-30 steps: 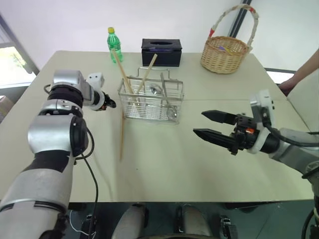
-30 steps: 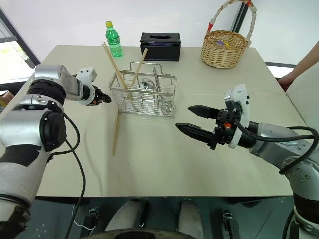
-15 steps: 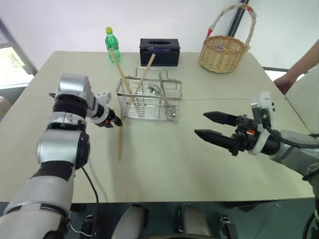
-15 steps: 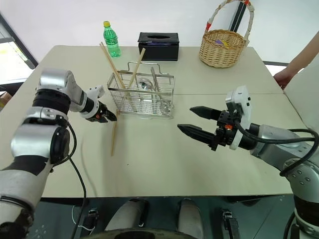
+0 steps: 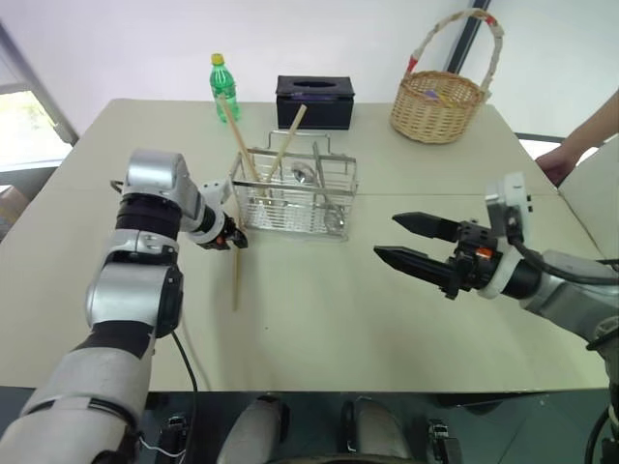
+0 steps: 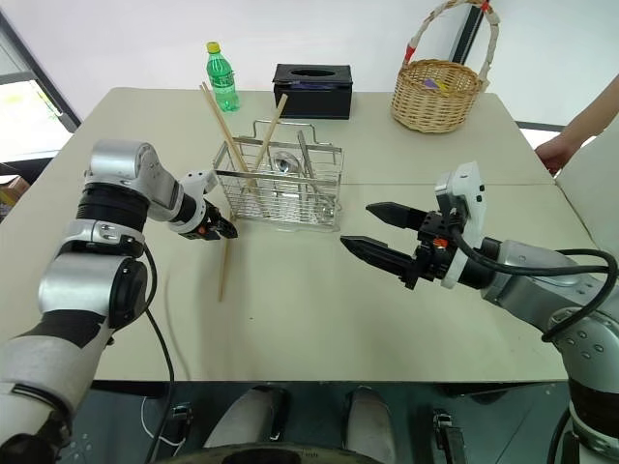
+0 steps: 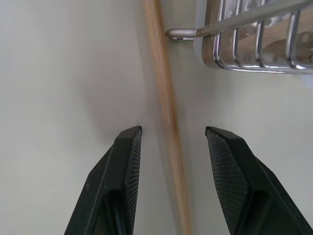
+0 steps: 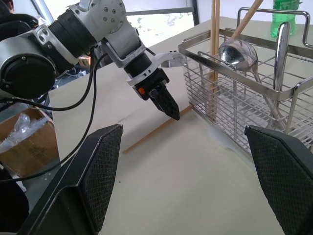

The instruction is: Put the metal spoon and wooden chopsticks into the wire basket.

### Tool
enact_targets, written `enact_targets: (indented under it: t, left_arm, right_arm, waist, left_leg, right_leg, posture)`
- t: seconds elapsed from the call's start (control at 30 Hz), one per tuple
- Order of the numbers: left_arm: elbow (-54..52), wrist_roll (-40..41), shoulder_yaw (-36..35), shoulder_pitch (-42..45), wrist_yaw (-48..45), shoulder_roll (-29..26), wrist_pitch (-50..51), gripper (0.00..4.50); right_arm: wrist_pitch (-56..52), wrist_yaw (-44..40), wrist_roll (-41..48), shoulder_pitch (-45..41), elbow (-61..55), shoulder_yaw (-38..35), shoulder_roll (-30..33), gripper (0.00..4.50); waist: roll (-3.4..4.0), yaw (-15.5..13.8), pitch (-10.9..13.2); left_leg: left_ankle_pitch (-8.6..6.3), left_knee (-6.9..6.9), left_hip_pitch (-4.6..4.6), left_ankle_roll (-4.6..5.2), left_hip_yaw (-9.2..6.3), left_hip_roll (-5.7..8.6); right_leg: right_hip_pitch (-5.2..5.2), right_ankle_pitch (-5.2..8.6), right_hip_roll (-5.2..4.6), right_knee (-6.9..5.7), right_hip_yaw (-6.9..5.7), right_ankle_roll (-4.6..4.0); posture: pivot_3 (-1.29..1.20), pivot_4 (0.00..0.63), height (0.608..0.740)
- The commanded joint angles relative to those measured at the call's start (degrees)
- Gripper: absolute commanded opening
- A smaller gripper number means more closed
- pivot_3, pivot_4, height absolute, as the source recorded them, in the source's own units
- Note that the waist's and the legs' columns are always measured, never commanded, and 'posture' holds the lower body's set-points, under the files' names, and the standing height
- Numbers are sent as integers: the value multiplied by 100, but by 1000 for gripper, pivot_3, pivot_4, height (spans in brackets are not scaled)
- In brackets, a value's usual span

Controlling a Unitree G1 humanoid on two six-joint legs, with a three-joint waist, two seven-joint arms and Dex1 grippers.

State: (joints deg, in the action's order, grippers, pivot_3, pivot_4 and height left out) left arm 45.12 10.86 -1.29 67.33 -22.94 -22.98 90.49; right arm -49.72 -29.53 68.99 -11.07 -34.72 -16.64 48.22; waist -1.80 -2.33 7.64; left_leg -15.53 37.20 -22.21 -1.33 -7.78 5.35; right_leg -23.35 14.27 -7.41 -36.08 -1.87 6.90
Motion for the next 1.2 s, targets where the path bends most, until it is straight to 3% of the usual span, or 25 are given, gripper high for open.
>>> enact_targets:
  t: [0.03, 0.07, 0.23, 0.6, 0.8, 0.97, 1.1, 1.2]
  left_arm:
    - [379, -83, -150, -4, 201, 142, -444, 2170]
    - [468, -101, -183, 17, 252, 173, -525, 2170]
    - [796, -136, -274, 182, 413, 260, -763, 31]
    - [999, -170, -421, 287, 549, 172, -820, 31]
    - [443, -90, -955, 163, 656, -468, -1050, 31]
    - [-469, 55, -1458, -372, 710, -747, -2063, 31]
    - [-1479, 158, -1779, -1078, 655, -797, -3701, 31]
    - [-2127, 526, -2395, -1262, 717, -695, -4835, 31]
  right_arm:
    - [87, -23, 101, 45, -172, -146, -1, 4144]
    - [102, -55, 84, 89, -168, -170, 3, 4144]
    - [186, -157, 13, 283, -195, -253, 4, 4144]
    - [391, -288, -126, 520, -216, -255, -29, 4144]
    - [535, -480, -442, 488, -124, -66, -50, 4144]
    - [556, -705, -598, 348, -62, -62, 59, 4144]
    - [543, -792, -670, 286, -15, -116, 112, 4144]
    - [516, -727, -688, 263, -75, -118, 81, 4144]
  waist:
    - [6, -7, -4]
    - [9, -8, -6]
    - [11, -13, -7]
    - [11, -5, -7]
    - [-3, 84, 4]
    - [-2, 90, 5]
    - [-2, 50, 4]
    - [-6, 6, 6]
  left_leg:
    - [0, 0, 6, 0, 0, 0]
    - [0, -1, 13, 0, 0, 0]
    - [0, -1, 29, 0, 2, 0]
    - [0, -2, 29, 0, 2, 4]
    - [0, -5, 12, -1, 2, -7]
    - [2, -6, 0, -5, 2, -6]
    - [1, -3, -5, -5, 1, -5]
    - [2, 0, -10, -6, 0, -6]
  right_leg:
    - [6, 0, 0, 0, 0, 0]
    - [14, 0, 0, 0, 0, 1]
    - [28, 2, -1, 0, 0, 2]
    - [29, 4, -4, -1, -1, 8]
    - [2, 4, 6, -2, 1, 7]
    - [-7, 3, 1, -1, 1, 4]
    - [-7, 1, -3, 5, 5, 2]
    - [-10, -2, -4, 6, 5, -3]
  posture:
    - [0, 150, 661]
    - [0, 150, 661]
    - [0, 150, 661]
    - [0, 150, 661]
    - [0, 150, 661]
    - [0, 150, 661]
    - [0, 150, 661]
    - [0, 150, 661]
